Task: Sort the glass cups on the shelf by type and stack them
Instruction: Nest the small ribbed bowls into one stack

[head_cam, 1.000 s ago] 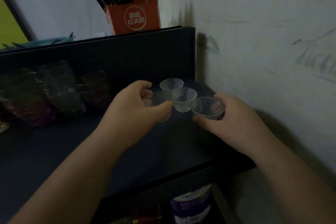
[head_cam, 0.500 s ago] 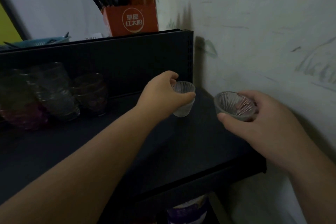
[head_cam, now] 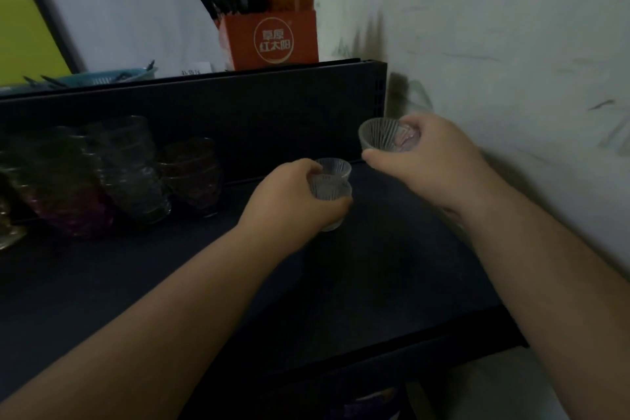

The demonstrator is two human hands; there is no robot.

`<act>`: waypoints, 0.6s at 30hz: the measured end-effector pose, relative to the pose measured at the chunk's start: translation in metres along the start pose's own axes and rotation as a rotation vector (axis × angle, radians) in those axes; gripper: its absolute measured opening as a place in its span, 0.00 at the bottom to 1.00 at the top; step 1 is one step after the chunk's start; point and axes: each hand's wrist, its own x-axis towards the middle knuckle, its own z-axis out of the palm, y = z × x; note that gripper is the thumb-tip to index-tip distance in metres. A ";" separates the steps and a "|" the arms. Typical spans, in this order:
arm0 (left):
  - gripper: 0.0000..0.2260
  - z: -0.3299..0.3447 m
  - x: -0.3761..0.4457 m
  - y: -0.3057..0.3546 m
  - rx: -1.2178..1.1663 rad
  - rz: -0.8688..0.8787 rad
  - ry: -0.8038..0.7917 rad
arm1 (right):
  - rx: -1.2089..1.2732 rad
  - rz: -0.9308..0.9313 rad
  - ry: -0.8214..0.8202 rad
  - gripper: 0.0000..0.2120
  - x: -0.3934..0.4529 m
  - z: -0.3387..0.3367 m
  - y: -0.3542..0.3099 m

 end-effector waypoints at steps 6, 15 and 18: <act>0.22 -0.019 -0.006 -0.018 0.006 -0.032 0.012 | 0.030 0.014 -0.146 0.35 0.044 0.043 -0.008; 0.31 -0.030 -0.008 -0.038 -0.002 -0.060 0.017 | -0.037 0.078 -0.284 0.41 0.054 0.070 0.002; 0.32 -0.030 -0.005 -0.044 -0.015 -0.074 0.029 | -0.053 0.106 -0.331 0.42 0.053 0.074 0.007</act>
